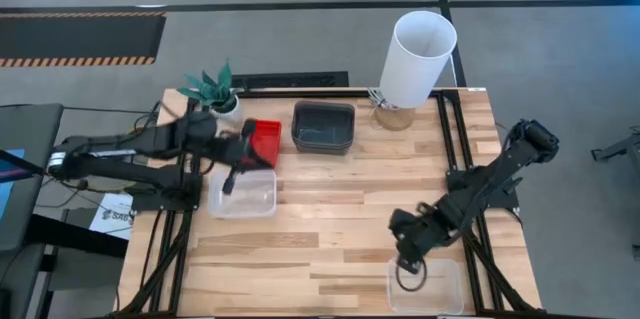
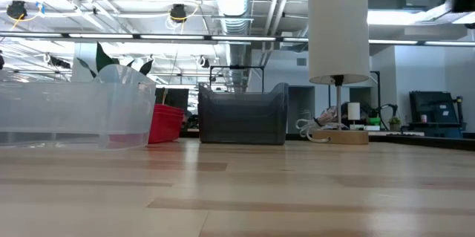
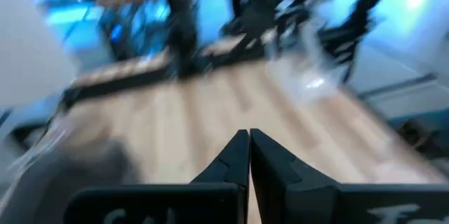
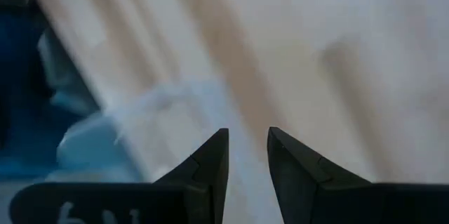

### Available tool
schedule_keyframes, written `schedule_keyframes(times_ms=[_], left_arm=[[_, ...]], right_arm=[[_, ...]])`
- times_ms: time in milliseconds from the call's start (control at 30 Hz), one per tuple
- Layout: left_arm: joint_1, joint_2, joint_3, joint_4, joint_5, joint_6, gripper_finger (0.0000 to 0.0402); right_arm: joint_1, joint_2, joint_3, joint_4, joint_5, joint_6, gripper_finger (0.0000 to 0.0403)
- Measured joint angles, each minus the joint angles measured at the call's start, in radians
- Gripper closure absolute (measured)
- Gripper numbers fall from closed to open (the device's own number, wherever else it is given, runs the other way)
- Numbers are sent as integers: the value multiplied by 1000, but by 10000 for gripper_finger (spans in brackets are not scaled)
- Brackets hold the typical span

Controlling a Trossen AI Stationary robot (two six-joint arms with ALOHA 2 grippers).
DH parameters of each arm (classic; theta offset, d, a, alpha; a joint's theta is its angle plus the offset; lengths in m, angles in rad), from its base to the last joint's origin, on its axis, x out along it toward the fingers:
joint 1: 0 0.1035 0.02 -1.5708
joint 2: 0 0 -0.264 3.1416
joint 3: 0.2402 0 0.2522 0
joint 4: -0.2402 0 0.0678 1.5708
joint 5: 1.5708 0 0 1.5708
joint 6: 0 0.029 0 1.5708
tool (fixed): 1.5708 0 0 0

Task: Stack baskets by color
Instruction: Stack the bottom transparent bin on the top transparent bin

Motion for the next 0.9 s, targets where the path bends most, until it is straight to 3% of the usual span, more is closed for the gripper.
schedule_keyframes(times_ms=[133, 333, 600, 733, 900], left_arm=[[-100, -61, -136, 205, 0, 10, 402], [-150, -46, -205, 323, -6, 102, 386], [-150, 26, -206, 322, -29, 21, 285], [-150, 59, -206, 320, -30, -9, 237], [-150, 87, -206, 322, -53, -15, 196]], right_arm=[[78, 0, 0, -10, -100, 98, 283], [160, 0, 0, -29, -97, 93, 283], [188, 3, 0, -45, -30, -73, 275], [188, 6, 0, -92, 14, -87, 241], [195, 65, 0, -116, 14, -87, 170]])
